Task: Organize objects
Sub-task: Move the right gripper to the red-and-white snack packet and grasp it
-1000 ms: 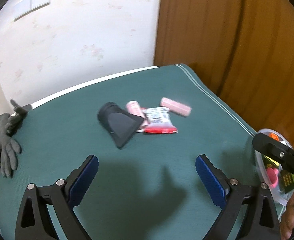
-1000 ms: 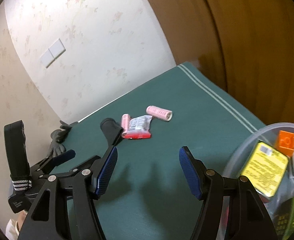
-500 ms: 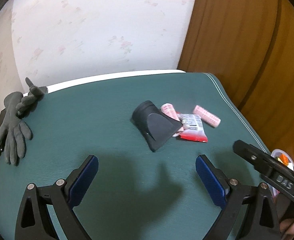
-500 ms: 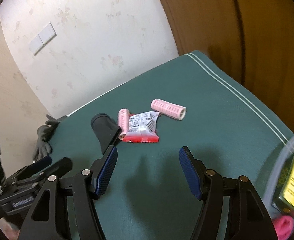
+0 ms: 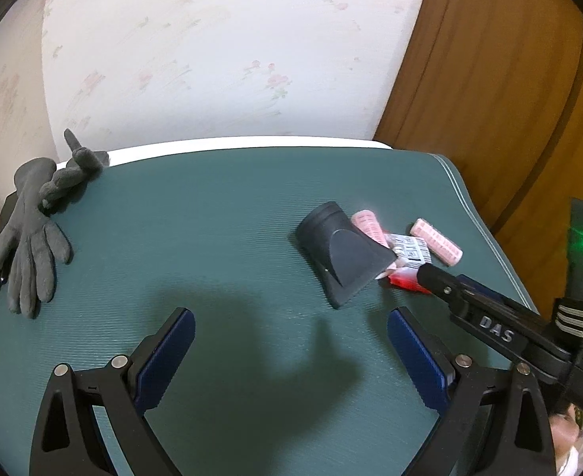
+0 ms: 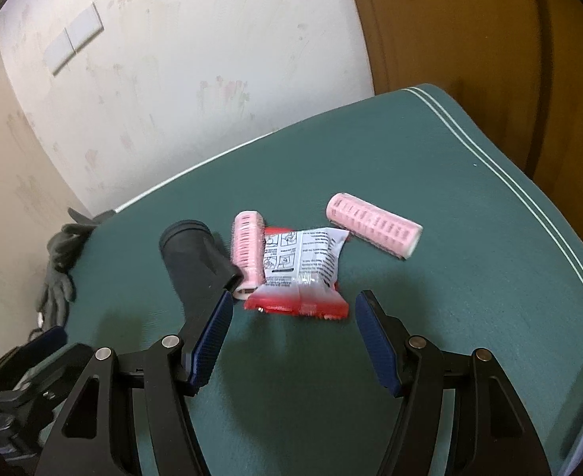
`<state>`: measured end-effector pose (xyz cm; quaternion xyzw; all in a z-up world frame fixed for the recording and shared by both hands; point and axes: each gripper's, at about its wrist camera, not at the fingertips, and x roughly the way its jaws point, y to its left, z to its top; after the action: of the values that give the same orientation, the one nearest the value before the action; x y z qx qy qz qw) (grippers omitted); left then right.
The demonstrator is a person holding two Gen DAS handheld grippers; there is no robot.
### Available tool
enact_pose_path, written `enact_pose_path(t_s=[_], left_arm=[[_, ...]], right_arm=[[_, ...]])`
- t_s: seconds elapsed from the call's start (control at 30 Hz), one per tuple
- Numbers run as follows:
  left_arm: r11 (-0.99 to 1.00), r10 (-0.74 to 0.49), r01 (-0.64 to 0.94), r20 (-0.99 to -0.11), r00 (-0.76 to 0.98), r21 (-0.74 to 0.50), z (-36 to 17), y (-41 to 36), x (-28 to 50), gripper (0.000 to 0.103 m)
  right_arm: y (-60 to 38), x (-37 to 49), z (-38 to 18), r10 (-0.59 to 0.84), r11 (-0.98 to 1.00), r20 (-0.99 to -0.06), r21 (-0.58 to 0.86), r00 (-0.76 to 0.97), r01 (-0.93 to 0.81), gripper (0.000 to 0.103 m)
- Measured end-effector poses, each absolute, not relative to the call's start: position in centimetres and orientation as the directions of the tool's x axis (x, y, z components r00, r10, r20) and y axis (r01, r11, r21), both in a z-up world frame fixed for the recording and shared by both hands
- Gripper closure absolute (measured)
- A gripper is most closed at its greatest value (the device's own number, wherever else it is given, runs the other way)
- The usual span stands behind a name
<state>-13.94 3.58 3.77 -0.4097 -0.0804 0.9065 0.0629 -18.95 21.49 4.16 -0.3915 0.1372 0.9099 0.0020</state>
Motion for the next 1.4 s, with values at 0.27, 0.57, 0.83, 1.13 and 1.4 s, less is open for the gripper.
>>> enact_pose_path(t_s=[0.27,0.57,0.83,1.13,1.4], left_arm=[[-0.982,0.161,-0.026,-0.745,-0.648,-0.189,3.0,3.0,-14.6,0.003],[-0.986,0.137,-0.013,-0.761,-0.634,-0.167,2.5,3.1,-15.4,0.003],[-0.987,0.132,-0.013,-0.76,-0.637,-0.161,2.7,3.4,-16.4,0.003],[-0.987,0.139,-0.03,-0.765,-0.628,-0.155,2.4,4.6,-17.5,0.003],[-0.987,0.143,-0.029,-0.771,-0.621,-0.159,2.3,6.1,-18.7,0.003]], right_arm=[[21.4,-21.3,2.6,-0.078,-0.969,-0.746,0.212,-0.662,-0.125,0.037],[21.7,-22.9,2.3,-0.084,-0.966,-0.744,0.224,-0.663,-0.129,0.039],[22.1,-22.6,2.1,-0.062,-0.97,-0.758,0.199,-0.649,-0.139,0.052],[21.5,-20.8,2.2,-0.057,-0.979,-0.769,0.167,-0.637,-0.114,0.054],[21.5,-18.6,2.4,-0.119,-0.975,-0.779,0.209,-0.616,-0.075,0.054]])
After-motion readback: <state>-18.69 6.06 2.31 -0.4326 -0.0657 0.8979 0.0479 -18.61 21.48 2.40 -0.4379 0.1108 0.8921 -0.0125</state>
